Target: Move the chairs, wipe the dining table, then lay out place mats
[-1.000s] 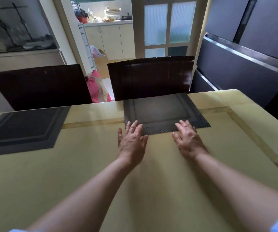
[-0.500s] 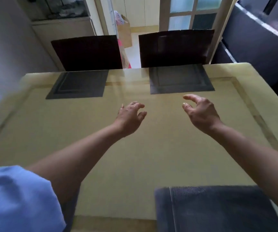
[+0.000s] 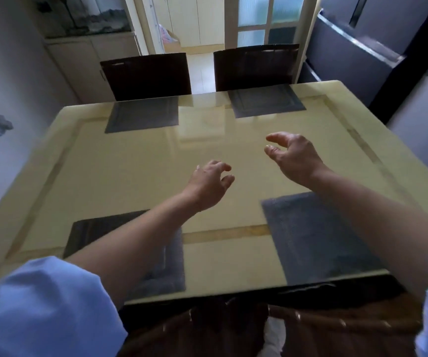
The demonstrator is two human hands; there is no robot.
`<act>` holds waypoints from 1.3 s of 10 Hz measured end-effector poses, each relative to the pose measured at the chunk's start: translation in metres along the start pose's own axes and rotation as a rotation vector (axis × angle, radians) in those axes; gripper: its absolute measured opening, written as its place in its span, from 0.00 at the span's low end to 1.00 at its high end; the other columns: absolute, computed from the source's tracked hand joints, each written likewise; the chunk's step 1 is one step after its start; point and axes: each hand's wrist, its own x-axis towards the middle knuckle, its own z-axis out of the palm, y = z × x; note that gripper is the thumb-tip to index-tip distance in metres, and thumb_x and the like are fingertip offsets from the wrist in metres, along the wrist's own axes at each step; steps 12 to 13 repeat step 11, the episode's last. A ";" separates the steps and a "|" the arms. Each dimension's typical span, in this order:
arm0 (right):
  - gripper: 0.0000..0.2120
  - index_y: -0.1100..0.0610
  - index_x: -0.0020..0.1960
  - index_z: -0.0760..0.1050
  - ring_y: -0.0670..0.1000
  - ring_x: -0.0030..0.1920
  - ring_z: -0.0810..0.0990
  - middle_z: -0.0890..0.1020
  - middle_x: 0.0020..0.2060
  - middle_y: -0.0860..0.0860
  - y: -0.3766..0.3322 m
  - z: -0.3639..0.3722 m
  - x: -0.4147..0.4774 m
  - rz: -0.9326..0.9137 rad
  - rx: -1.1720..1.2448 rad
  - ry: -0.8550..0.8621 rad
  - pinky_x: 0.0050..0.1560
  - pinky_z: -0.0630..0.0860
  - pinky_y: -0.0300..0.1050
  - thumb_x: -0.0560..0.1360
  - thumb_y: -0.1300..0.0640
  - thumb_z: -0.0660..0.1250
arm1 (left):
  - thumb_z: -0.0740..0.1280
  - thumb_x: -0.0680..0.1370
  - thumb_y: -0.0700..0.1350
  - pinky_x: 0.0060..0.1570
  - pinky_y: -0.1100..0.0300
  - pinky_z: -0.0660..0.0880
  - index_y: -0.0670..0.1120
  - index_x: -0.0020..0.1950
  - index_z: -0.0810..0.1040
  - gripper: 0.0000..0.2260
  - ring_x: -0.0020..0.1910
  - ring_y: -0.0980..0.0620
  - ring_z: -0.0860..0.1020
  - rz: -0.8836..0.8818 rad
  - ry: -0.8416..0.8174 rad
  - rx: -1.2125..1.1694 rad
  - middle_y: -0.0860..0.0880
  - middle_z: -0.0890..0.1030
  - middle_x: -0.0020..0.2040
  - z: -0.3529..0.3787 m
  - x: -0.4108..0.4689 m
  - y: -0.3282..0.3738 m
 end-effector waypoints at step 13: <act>0.23 0.57 0.69 0.66 0.63 0.71 0.58 0.58 0.72 0.59 0.213 -0.012 -0.107 0.340 -0.568 -0.686 0.72 0.60 0.56 0.78 0.47 0.61 | 0.75 0.68 0.51 0.73 0.46 0.59 0.52 0.75 0.59 0.40 0.76 0.45 0.52 0.032 -0.420 0.332 0.48 0.56 0.76 0.211 -0.011 0.072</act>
